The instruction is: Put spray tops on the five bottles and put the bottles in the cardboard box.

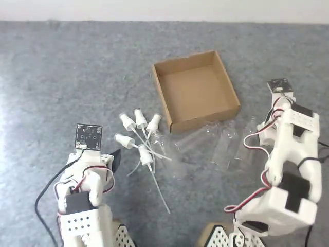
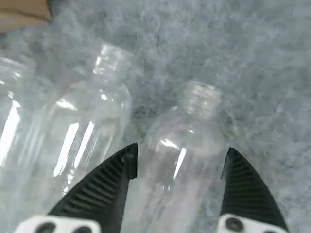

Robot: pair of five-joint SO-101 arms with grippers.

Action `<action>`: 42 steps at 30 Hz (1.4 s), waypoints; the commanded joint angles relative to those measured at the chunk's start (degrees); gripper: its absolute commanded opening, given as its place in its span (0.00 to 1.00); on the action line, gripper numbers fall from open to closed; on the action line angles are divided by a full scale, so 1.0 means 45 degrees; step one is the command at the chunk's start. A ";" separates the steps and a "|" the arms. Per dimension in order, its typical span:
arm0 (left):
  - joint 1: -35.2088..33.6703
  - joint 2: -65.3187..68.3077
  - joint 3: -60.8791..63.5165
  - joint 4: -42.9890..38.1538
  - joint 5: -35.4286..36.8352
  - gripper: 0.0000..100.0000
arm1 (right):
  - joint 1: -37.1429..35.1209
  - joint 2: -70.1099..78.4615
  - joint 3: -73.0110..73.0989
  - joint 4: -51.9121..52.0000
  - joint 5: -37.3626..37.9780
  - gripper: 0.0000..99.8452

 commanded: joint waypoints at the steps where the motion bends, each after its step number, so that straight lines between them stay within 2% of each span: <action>1: -0.0215 -0.0195 -0.0244 0.0098 -0.1368 0.29 | 0.0147 0.0303 -0.0742 -0.0244 0.0508 0.19; 6: -0.0176 -0.0078 -0.1534 0.0821 -0.1778 0.29 | 0.0283 0.0459 -0.0723 -0.0479 0.0527 0.03; 11: -0.0098 0.0918 -0.4855 0.2129 -0.1797 0.29 | 0.1026 0.0440 -0.0742 -0.0420 0.1797 0.01; 15: -0.0020 0.4376 -0.8234 0.2891 -0.1387 0.29 | 0.1807 0.0440 -0.0742 -0.0400 0.2110 0.01; 20: 0.1778 1.0022 -1.1145 0.3770 0.0977 0.29 | 0.1944 0.0440 -0.0684 -0.0400 0.2110 0.02; 23: 0.2462 1.2874 -1.1907 0.3595 0.2676 0.29 | 0.1963 0.0440 -0.0684 -0.0400 0.2110 0.02; 27: 0.2442 1.5473 -1.2142 0.2344 0.4220 0.26 | 0.2022 0.0498 -0.0684 -0.0381 0.2129 0.02; 37: 0.2383 1.8794 -1.2142 0.0156 0.4708 0.23 | 0.1963 0.0557 -0.0684 -0.0381 0.2149 0.02; 42: 0.2481 1.9438 -1.2239 -0.0156 0.4845 0.23 | 0.2002 0.0576 -0.0684 -0.0381 0.2149 0.02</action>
